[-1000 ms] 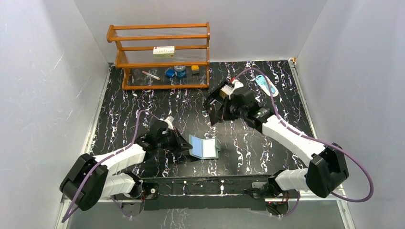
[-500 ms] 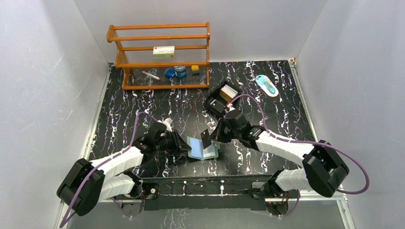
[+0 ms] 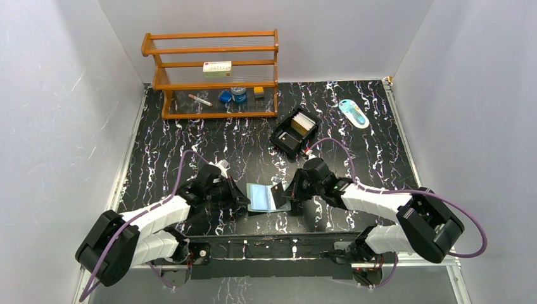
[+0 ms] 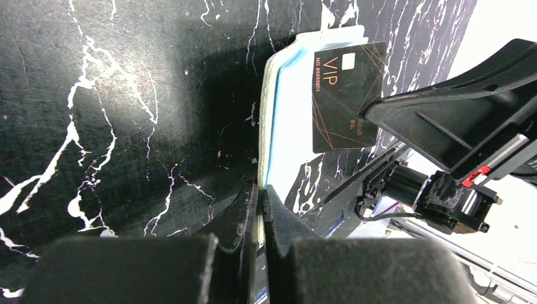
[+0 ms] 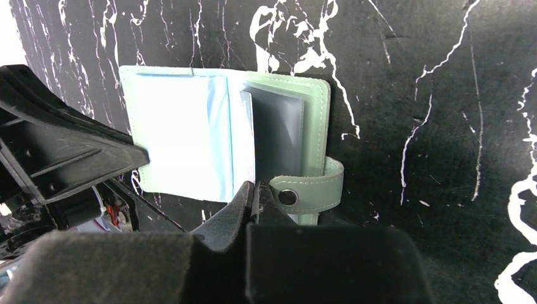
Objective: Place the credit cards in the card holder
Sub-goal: Insert the credit card into the card holder.
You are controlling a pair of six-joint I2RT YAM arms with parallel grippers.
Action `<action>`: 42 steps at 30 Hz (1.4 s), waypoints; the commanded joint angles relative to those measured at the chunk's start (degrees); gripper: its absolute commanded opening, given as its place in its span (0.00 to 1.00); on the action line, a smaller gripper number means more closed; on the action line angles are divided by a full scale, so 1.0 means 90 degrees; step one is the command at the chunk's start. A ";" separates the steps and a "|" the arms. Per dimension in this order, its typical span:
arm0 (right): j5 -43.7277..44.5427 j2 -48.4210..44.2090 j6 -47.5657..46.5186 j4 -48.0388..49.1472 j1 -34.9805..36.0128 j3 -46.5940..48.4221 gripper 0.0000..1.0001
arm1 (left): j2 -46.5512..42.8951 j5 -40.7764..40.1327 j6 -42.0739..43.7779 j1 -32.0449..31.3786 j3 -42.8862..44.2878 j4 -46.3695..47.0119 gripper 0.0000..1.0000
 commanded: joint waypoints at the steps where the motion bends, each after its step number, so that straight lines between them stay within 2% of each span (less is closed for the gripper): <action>1: 0.0021 -0.0208 -0.0139 0.0452 0.0021 -0.0162 0.00 | 0.0040 -0.0011 0.0274 0.0028 -0.0100 -0.0189 0.00; 12: -0.0585 -0.0398 0.0508 0.2392 0.0021 -0.0844 0.00 | 0.0156 -0.0012 0.0201 0.0025 -0.0295 -0.0178 0.00; 20: -0.0831 -0.0064 0.0586 0.3026 0.0029 -0.1193 0.00 | 0.0177 -0.0021 0.0175 0.0024 -0.0328 -0.0142 0.00; 26: -0.0818 0.0223 0.0681 0.3005 0.0040 -0.1127 0.00 | 0.0108 -0.0030 0.0133 0.0022 -0.0390 -0.0114 0.00; 42: -0.1113 0.0897 0.0906 0.3910 0.0124 -0.1178 0.00 | 0.0215 0.0027 0.0104 0.0026 -0.0398 0.0016 0.00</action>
